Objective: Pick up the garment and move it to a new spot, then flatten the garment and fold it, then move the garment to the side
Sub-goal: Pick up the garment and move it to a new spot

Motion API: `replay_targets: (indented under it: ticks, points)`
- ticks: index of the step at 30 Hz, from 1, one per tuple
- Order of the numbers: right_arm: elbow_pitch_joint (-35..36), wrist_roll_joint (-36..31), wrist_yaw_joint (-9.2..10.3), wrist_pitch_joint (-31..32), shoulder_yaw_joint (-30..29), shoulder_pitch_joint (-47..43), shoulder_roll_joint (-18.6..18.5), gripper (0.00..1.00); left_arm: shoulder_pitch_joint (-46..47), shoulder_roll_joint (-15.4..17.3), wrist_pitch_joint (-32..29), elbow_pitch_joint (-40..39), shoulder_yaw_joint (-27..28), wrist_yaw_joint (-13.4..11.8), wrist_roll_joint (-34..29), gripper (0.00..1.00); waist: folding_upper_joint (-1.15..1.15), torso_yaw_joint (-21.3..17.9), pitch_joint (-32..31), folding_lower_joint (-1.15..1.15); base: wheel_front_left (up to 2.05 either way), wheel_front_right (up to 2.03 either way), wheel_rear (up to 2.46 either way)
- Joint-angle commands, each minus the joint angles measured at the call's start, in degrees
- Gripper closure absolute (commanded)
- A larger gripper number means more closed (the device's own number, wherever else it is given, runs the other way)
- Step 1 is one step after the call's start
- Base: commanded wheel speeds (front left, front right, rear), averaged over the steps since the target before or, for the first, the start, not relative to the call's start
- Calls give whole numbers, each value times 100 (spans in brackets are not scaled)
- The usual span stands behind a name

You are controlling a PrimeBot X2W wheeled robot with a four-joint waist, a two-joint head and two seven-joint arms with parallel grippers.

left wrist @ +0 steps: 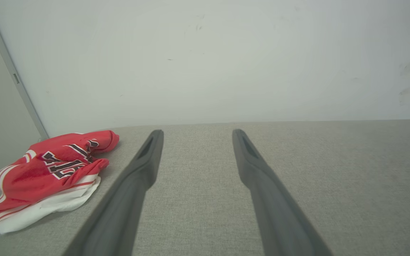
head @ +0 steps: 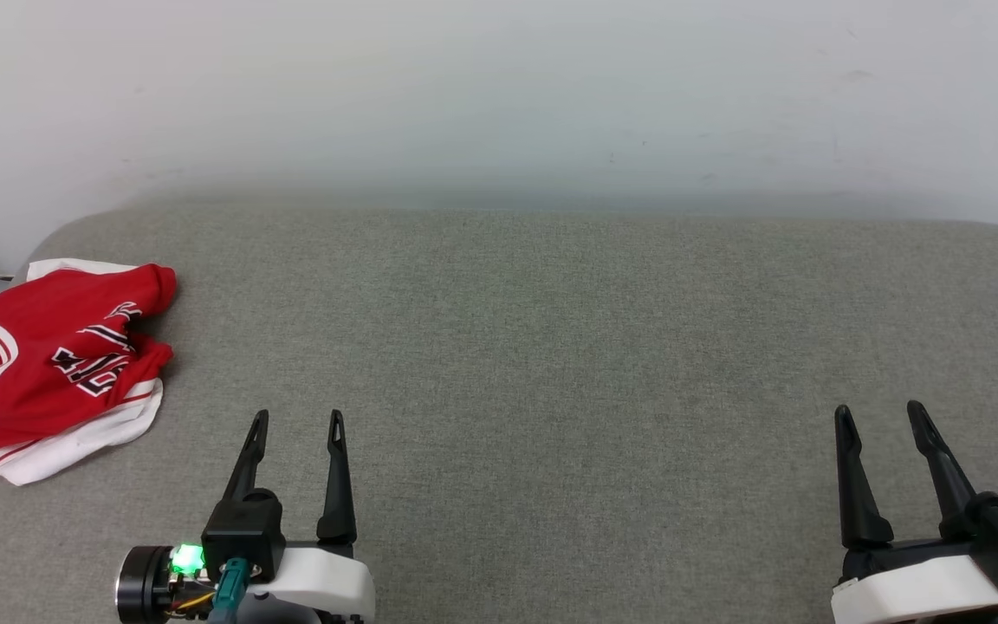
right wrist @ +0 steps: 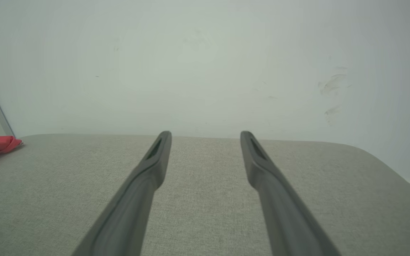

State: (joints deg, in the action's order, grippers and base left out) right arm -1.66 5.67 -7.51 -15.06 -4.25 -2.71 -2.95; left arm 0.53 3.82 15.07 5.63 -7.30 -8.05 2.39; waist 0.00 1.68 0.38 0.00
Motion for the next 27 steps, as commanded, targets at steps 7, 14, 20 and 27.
replay_targets:
  ticks: [7,14,20,27]
  points:
    - [-32,112,4,-17,26,-65,13,0,-30,-32,16,39,95,87,22,0,0,-2,0,0,0,0,0]
    - [-65,265,4,-17,9,-65,13,0,-65,-61,16,47,153,125,46,0,0,-3,11,0,0,0,0]
    - [-77,307,4,-17,-5,-61,13,0,-57,-76,16,52,184,164,49,0,0,20,25,0,0,0,0]
    - [-64,322,4,-17,-15,-70,13,0,13,-86,16,79,233,167,68,0,0,152,67,0,0,0,0]
